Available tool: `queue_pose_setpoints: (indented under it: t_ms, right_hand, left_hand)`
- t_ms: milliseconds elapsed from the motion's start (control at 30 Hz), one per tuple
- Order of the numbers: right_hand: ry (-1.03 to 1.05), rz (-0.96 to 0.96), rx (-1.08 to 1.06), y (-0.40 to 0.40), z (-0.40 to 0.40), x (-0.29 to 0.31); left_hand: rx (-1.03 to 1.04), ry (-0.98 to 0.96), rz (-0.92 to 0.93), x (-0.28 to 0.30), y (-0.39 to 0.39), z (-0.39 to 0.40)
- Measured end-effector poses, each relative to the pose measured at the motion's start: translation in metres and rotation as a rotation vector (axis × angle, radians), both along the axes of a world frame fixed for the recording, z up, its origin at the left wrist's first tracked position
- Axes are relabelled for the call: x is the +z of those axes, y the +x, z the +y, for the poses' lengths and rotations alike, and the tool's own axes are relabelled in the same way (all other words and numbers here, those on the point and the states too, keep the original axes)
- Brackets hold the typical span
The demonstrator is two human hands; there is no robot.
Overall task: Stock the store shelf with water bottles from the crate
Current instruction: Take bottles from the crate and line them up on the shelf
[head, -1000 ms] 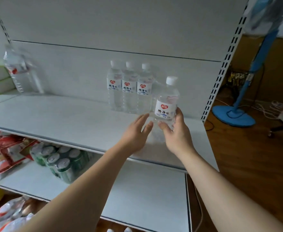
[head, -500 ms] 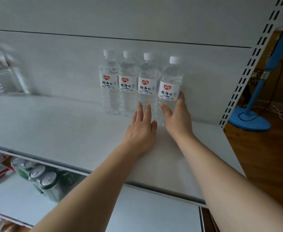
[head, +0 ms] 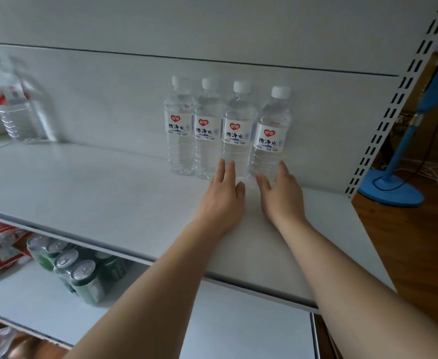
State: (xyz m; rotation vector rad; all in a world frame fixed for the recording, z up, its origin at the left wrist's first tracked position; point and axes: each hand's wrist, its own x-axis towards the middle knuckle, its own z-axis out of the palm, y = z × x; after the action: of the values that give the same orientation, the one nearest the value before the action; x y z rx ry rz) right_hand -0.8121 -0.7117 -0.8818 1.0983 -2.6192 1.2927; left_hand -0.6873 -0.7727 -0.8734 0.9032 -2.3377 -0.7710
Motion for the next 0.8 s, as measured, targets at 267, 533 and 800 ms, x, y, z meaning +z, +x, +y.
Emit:
queue_pose_setpoints:
  t_ms: [267, 533, 800]
  right_hand:
    - [0.099, 0.056, 0.21, 0.069, 0.069, 0.009]
    - [-0.083, 0.265, 0.556, 0.208, 0.109, 0.009]
    - [0.17, 0.013, 1.028, 0.374, 0.156, -0.039]
  left_hand:
    - [0.071, 0.168, 0.252, 0.012, 0.056, 0.048]
    - [0.237, 0.26, 0.474, 0.008, 0.232, 0.101]
    - [0.34, 0.432, 0.148, -0.057, 0.426, 0.173]
